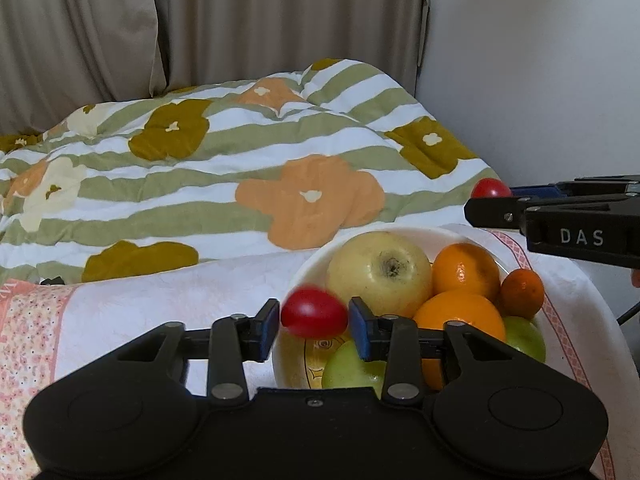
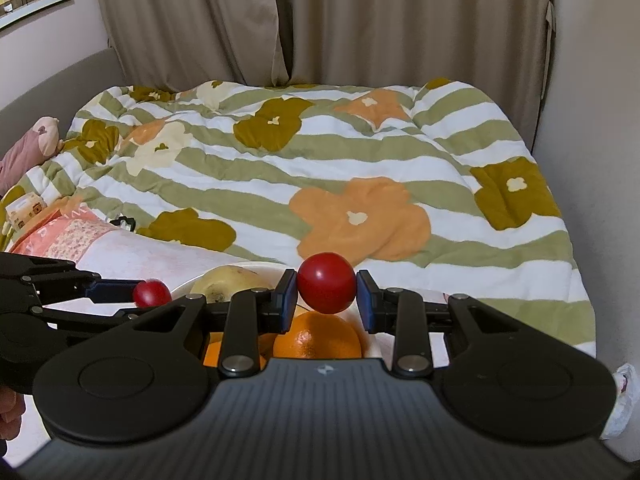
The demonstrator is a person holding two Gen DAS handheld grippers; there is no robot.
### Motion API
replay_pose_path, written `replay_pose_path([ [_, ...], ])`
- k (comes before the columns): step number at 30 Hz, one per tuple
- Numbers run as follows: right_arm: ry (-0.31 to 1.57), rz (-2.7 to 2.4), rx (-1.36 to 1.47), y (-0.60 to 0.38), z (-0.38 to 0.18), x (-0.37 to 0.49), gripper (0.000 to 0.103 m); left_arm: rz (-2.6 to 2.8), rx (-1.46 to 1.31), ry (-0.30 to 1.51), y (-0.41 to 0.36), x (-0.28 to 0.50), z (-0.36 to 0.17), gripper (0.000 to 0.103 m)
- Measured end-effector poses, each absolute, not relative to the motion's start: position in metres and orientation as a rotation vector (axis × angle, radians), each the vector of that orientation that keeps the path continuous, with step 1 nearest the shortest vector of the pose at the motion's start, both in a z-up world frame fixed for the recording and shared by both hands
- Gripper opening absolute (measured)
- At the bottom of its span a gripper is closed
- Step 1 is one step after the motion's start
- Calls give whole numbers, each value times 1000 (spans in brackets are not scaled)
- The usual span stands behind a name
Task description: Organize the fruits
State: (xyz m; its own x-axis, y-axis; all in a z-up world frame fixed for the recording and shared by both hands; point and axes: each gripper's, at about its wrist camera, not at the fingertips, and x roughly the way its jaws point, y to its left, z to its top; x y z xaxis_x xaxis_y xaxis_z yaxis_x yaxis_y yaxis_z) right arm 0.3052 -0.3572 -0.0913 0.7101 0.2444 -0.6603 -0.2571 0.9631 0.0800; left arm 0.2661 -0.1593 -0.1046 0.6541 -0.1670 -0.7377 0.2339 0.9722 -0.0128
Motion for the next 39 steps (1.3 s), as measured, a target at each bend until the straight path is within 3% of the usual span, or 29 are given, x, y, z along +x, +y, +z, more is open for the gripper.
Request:
replay_pose_path([
  [3,740,284,-8,-358,-94,308,46,-226,77,803,-159,263,-99,79],
  [6,746,289,-5,-358,-95,309,46,-216,89,786,-158,257,-92,86],
  [23,818,343,39,-353,-111,342,48,-162,48,790,-142,242,-85,88],
  [25,810,334,47,-354,-111,342,71,-160,50,790,-142,240,-85,88],
  [26,801,333,51,-355,-111,340,73,-160,52,789,-142,239,-85,88],
  [39,732,268,67,-356,-69,284,74,-154,49,714,-125,205,-49,88],
])
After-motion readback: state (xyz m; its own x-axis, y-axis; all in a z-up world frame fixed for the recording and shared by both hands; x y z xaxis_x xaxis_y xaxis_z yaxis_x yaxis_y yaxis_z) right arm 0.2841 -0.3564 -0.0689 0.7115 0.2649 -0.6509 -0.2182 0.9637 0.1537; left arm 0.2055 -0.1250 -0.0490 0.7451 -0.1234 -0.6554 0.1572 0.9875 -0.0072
